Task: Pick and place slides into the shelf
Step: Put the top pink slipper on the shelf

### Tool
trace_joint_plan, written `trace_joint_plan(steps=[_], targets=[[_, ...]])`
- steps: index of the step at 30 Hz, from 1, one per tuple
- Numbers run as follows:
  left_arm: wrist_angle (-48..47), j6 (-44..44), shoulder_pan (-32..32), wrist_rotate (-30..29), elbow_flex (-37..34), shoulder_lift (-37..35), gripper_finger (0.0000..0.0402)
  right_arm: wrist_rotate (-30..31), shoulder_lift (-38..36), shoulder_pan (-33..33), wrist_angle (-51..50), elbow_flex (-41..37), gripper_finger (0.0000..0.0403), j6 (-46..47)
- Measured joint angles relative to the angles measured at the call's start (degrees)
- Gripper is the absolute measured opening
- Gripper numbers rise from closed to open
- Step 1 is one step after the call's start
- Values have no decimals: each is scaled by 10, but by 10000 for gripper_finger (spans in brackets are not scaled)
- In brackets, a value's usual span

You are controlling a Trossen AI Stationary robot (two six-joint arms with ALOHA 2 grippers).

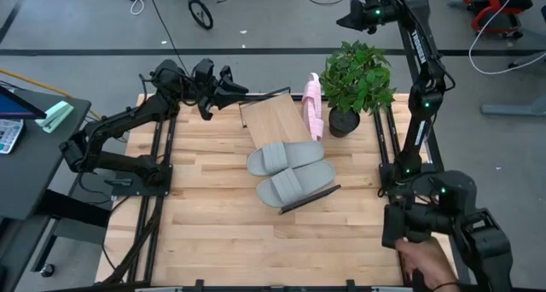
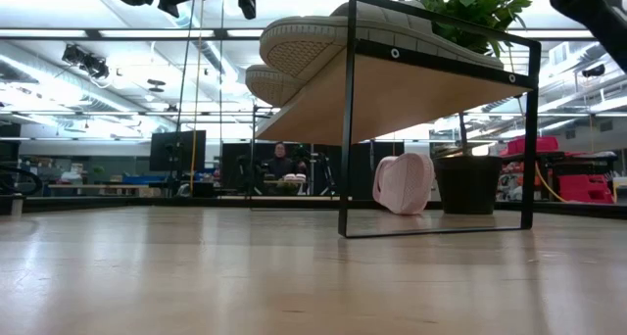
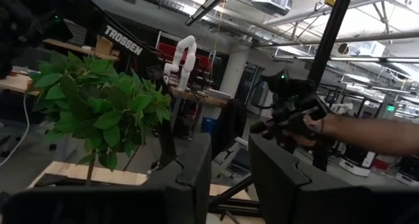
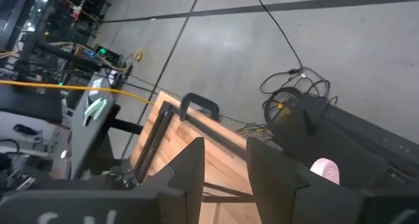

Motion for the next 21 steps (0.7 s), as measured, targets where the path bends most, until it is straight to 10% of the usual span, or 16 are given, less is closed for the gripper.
trace_joint_plan(steps=[10, 21], targets=[[0, 2, 5, 0, 0, 0, 107, 22, -13, -4, 12, -104, 115, -52], [4, -1, 11, -32, 0, 0, 107, -80, -79, -1, 398, -417, 87, 82]])
